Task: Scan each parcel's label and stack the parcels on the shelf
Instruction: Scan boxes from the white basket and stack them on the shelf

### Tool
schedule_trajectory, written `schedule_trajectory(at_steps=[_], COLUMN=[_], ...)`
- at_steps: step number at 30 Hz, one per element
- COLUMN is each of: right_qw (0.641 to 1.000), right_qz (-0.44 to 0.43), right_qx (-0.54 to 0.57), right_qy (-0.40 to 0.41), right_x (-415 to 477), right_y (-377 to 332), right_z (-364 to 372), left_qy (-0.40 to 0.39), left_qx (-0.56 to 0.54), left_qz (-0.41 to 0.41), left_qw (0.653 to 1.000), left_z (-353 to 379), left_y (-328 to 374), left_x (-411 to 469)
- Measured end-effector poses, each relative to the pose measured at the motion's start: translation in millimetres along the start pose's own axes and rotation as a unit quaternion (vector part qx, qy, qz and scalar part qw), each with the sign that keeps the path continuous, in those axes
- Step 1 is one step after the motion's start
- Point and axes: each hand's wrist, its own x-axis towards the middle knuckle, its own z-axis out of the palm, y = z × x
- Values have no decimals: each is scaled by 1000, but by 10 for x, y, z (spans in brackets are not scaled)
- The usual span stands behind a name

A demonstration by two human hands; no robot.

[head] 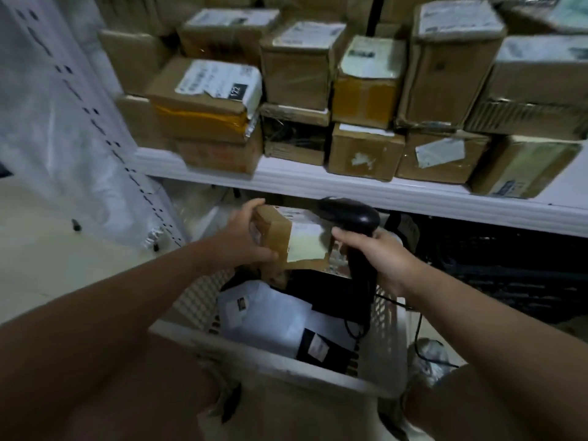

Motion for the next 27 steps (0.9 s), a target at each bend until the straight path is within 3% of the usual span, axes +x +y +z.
schedule_trajectory(at_steps=[3, 8, 11, 15, 19, 23, 27], right_qw=[999, 992, 990, 987, 987, 948, 932], right_qz=[-32, -63, -101, -141, -148, -192, -180], right_qx=[28, 107, 93, 61, -13, -223, -303], right_qy=[-24, 34, 39, 48, 58, 124, 89], right_x=[-165, -230, -253, -211, -127, -56, -150], right_y=[-74, 80, 142, 186, 181, 203, 188], right_z=[79, 220, 309, 351, 305, 290, 319], left_qy=[2, 50, 78, 58, -58, 15, 42], left_qx=[12, -16, -153, -328, -263, -186, -172], left_qz=[58, 97, 43, -86, -133, -136, -128], left_qw=[998, 994, 984, 939, 954, 973, 976], left_z=[-25, 153, 210, 111, 80, 56, -24], left_y=[114, 25, 82, 78, -33, -127, -257], left_x=[-237, -370, -413, -335, -282, -249, -207])
